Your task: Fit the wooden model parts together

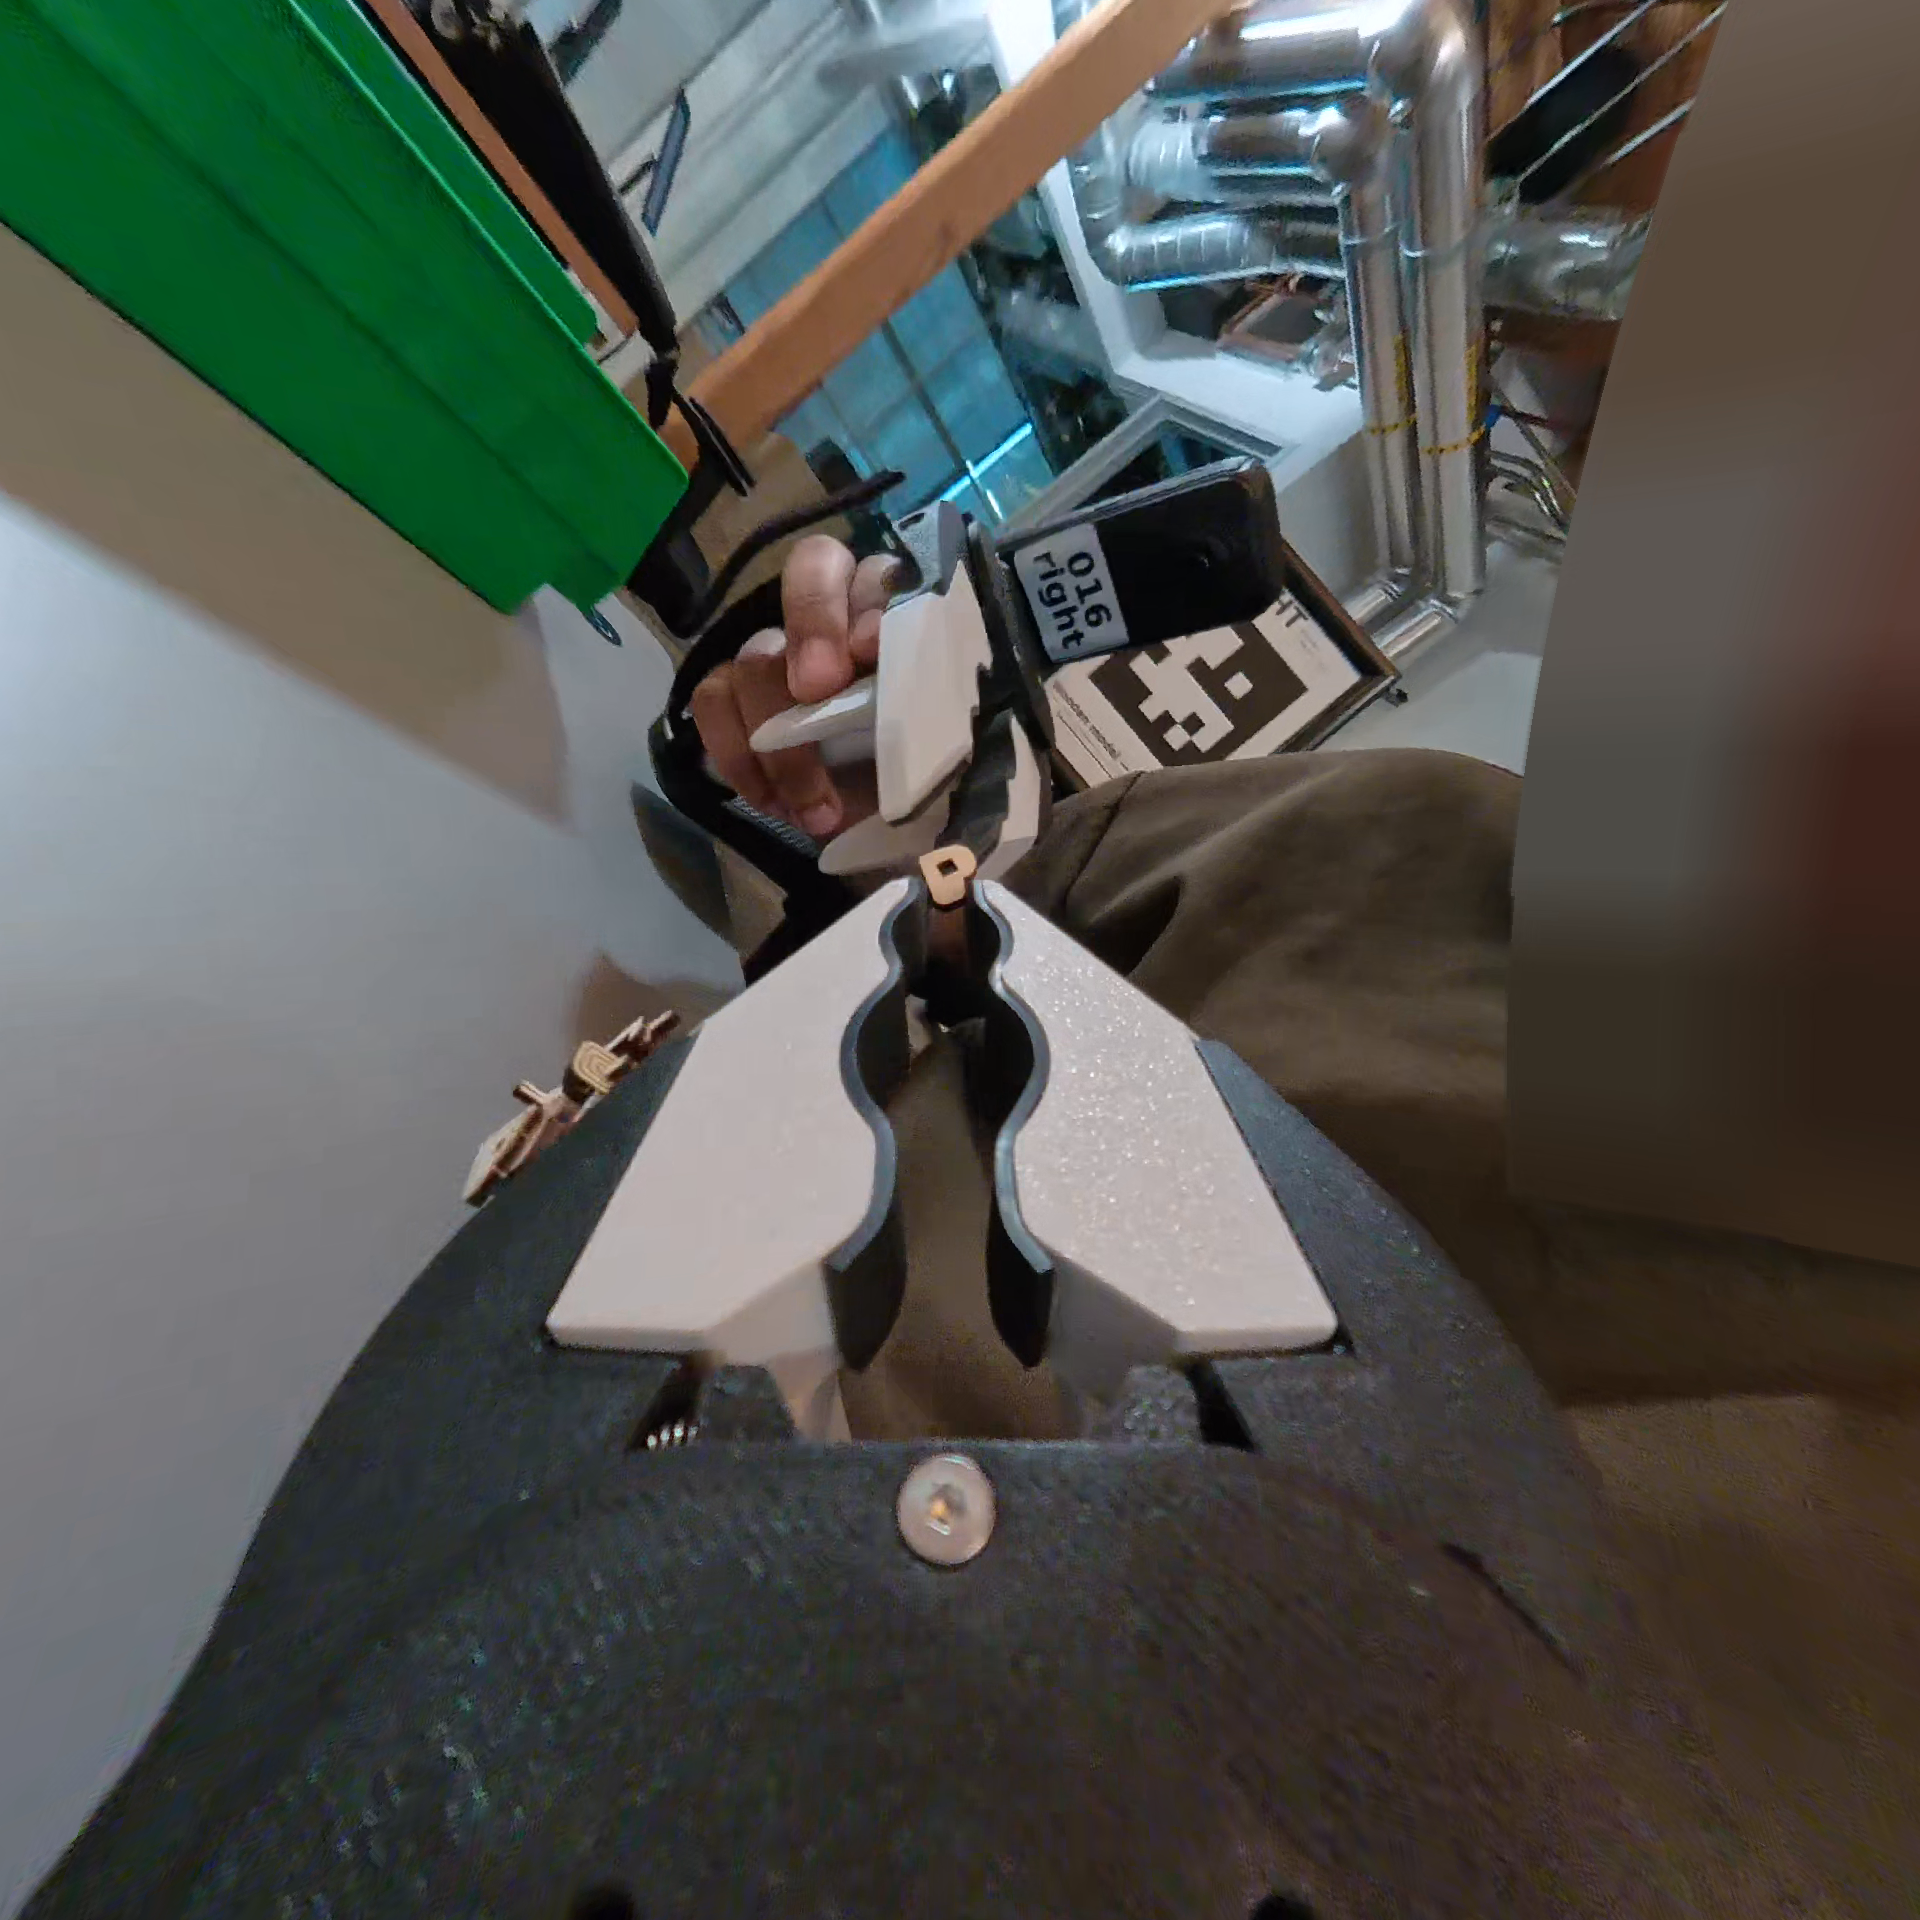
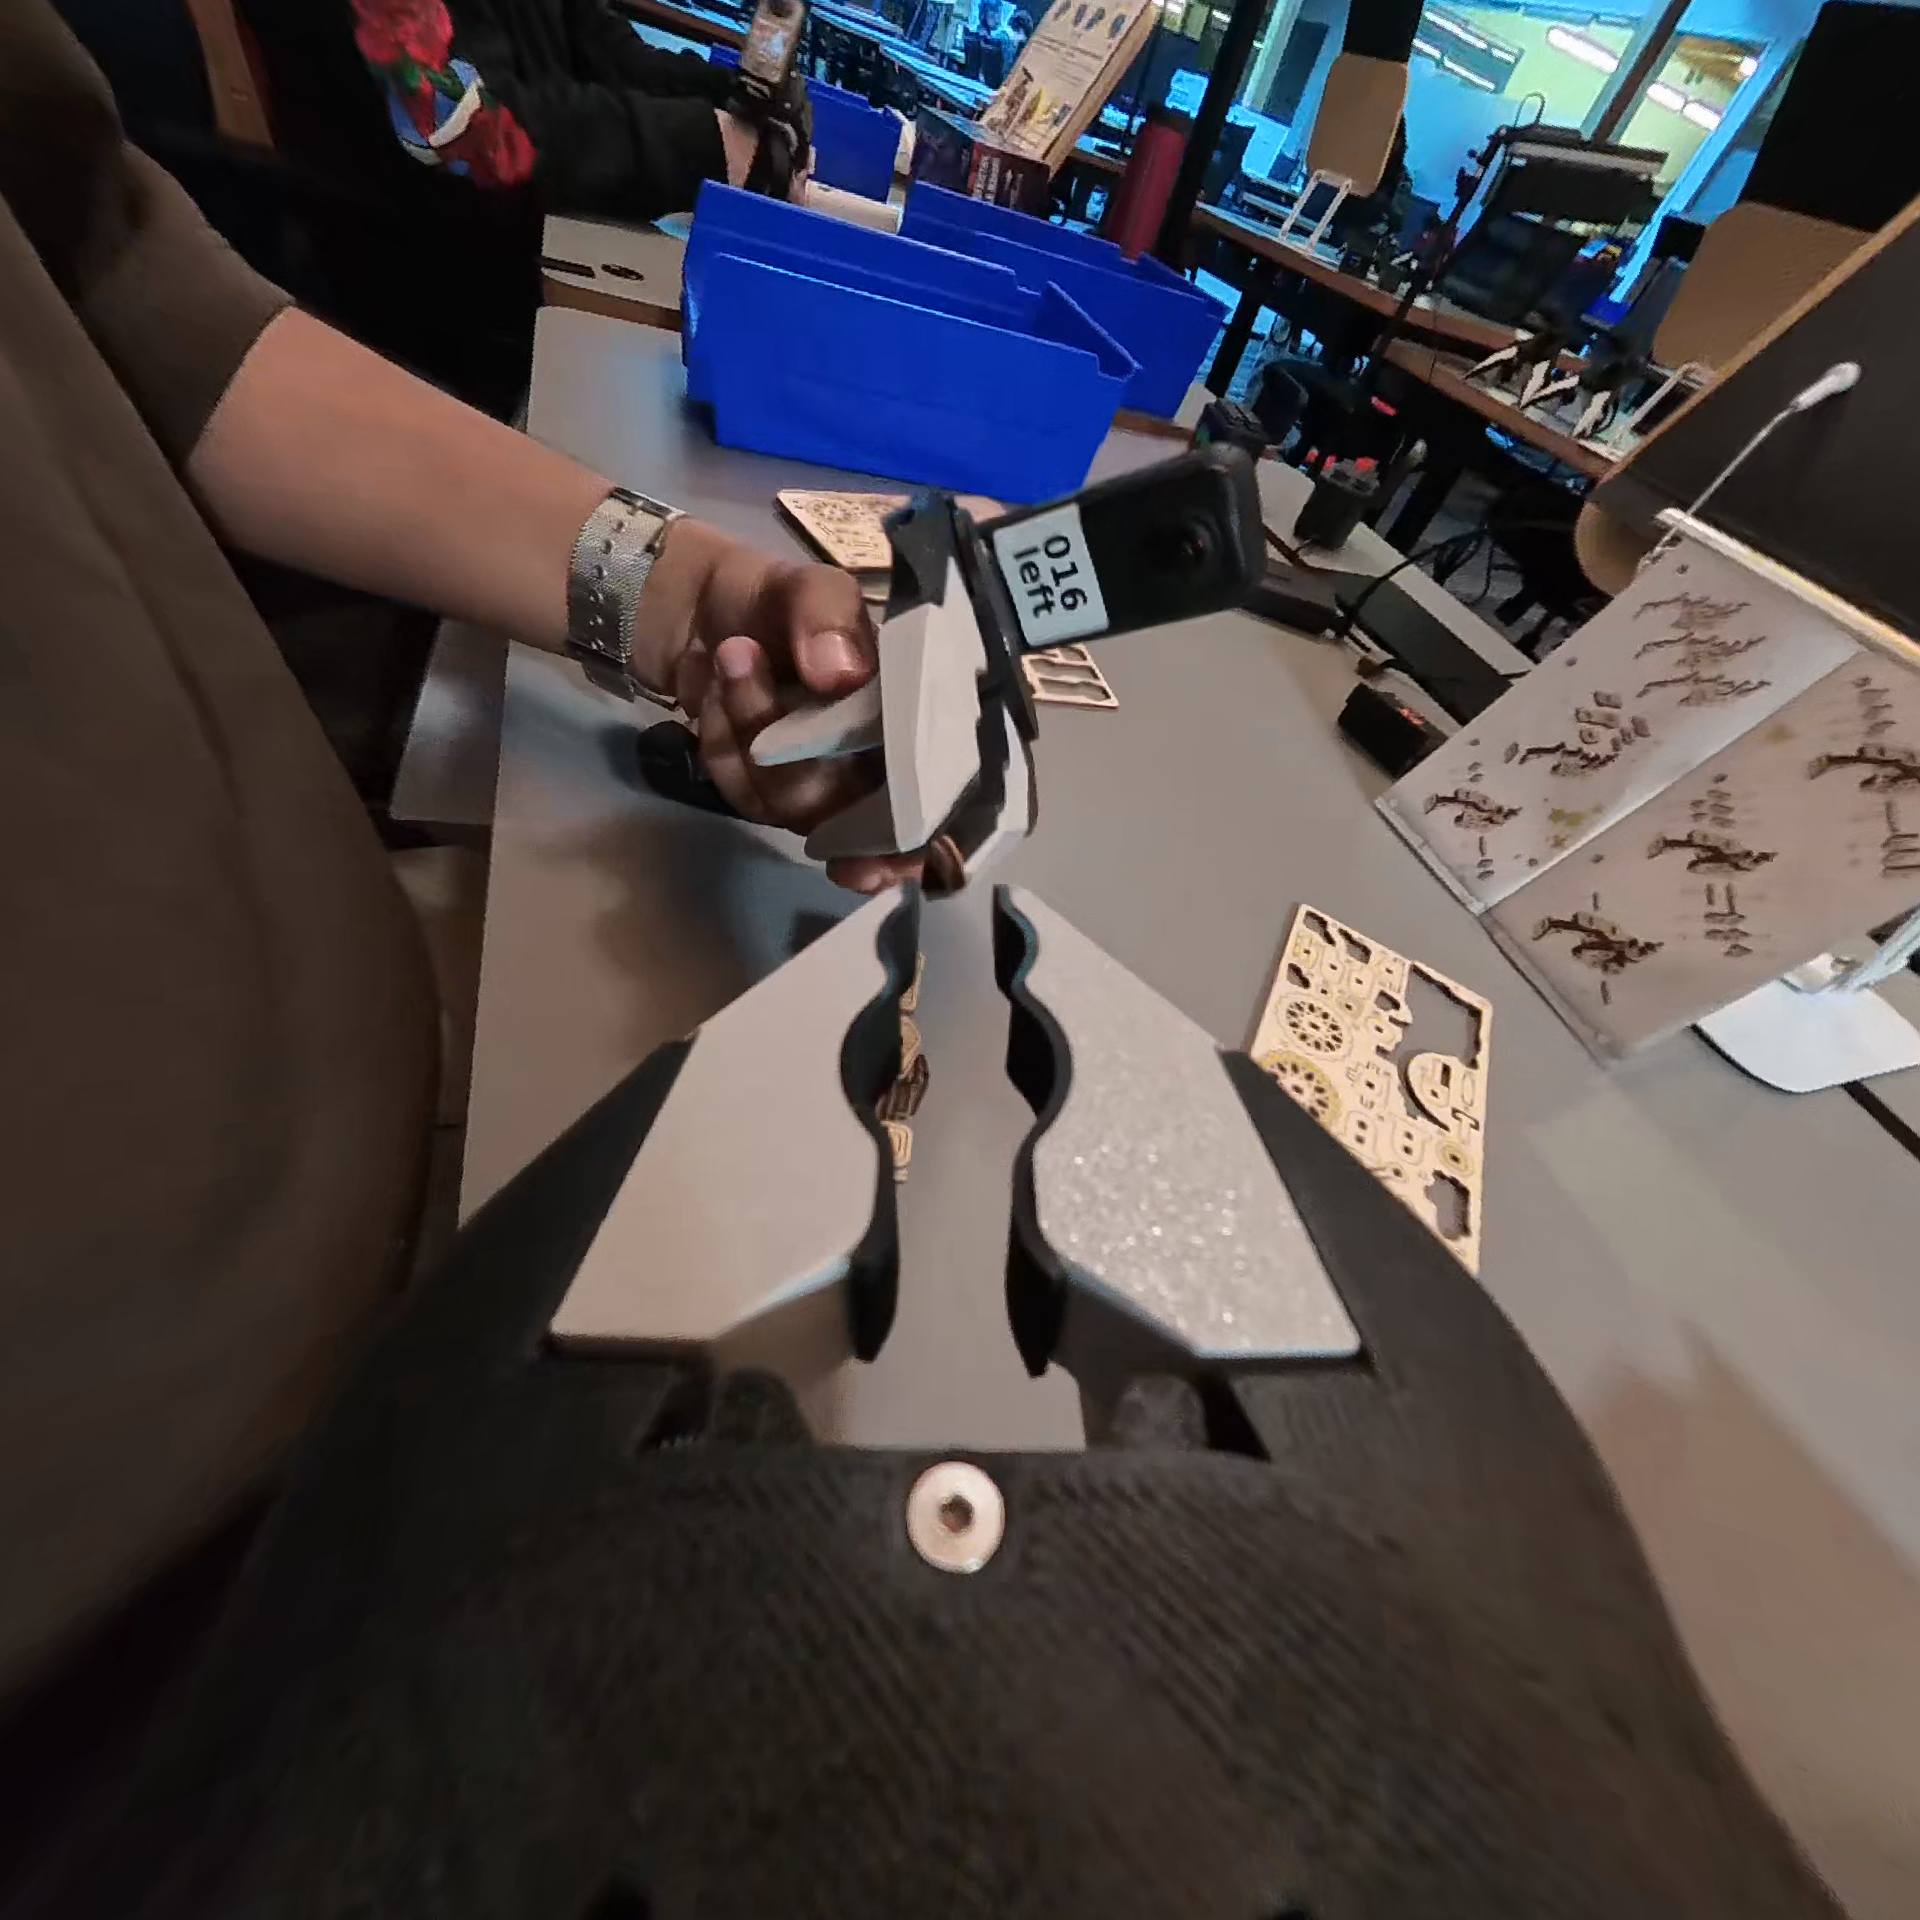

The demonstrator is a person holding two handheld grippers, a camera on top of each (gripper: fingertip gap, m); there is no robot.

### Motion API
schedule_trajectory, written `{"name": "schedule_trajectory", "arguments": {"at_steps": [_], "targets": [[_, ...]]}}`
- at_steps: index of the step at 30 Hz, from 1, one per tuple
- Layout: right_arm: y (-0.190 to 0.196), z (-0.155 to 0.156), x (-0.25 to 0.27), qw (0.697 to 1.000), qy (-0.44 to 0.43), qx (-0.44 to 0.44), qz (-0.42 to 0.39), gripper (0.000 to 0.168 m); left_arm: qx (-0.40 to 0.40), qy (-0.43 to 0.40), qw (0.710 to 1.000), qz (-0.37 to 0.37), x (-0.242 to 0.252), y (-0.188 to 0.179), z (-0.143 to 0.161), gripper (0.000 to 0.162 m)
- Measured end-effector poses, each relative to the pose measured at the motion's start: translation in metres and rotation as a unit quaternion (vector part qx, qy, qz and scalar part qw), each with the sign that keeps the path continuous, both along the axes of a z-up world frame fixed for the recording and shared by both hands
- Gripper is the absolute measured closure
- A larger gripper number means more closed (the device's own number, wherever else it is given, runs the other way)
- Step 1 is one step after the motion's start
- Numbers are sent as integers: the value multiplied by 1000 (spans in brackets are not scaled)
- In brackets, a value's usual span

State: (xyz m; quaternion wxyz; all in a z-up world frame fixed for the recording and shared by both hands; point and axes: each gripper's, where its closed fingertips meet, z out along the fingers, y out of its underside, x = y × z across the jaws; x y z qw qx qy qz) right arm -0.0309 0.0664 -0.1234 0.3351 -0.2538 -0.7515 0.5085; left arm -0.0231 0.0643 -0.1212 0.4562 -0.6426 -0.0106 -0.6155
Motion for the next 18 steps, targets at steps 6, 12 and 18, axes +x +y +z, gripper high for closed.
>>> {"name": "schedule_trajectory", "arguments": {"at_steps": [6,12,18], "targets": [[-4,1,5,1000,-6,-16,22,164,-2,-18,999,-27,7,-3,2,158],[-6,4,7,999,-3,-22,27,167,-7,-33,999,-34,8,-4,3,158],[6,-6,-2,998,-47,-36,-7,167,-20,-10,999,37,-10,10,-4,138]]}}
